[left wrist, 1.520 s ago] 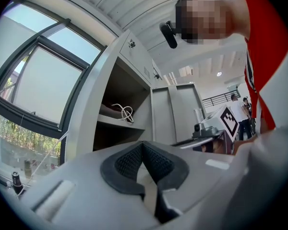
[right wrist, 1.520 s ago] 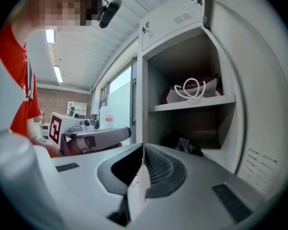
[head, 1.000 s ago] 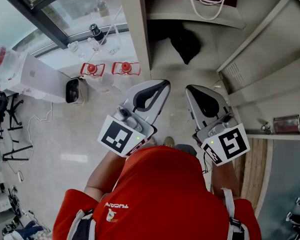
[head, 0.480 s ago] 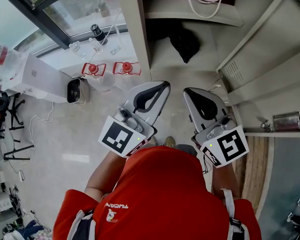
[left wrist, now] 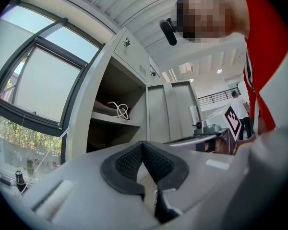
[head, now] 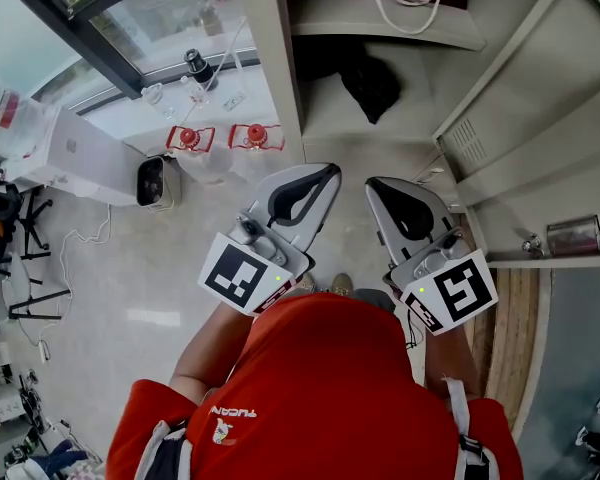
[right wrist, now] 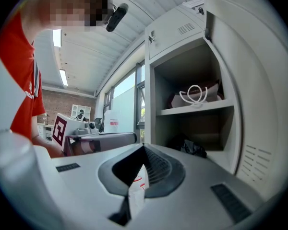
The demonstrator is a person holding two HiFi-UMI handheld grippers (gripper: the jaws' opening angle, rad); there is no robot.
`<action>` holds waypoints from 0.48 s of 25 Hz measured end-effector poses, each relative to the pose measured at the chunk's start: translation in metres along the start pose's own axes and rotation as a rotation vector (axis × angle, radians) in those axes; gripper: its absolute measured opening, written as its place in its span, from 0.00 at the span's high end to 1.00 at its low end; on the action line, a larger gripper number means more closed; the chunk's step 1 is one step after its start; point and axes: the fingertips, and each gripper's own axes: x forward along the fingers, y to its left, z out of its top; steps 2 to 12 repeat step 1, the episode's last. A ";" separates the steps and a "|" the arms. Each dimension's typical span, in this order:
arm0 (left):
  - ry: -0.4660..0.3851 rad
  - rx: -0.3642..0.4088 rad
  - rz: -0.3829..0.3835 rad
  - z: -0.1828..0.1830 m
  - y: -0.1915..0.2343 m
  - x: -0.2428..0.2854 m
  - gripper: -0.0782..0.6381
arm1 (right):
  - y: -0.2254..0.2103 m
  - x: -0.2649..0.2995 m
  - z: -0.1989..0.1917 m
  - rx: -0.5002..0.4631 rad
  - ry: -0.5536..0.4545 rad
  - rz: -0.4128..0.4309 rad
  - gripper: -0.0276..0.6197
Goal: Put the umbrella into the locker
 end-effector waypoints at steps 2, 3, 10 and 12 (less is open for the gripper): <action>0.000 0.000 0.000 0.000 0.000 -0.001 0.88 | 0.001 0.000 0.000 0.000 0.000 0.001 0.95; 0.000 0.000 0.000 0.000 0.000 -0.001 0.88 | 0.001 0.000 0.000 0.000 0.000 0.001 0.95; 0.000 0.000 0.000 0.000 0.000 -0.001 0.88 | 0.001 0.000 0.000 0.000 0.000 0.001 0.95; 0.000 0.000 0.000 0.000 0.000 -0.001 0.88 | 0.001 0.000 0.000 0.000 0.000 0.001 0.95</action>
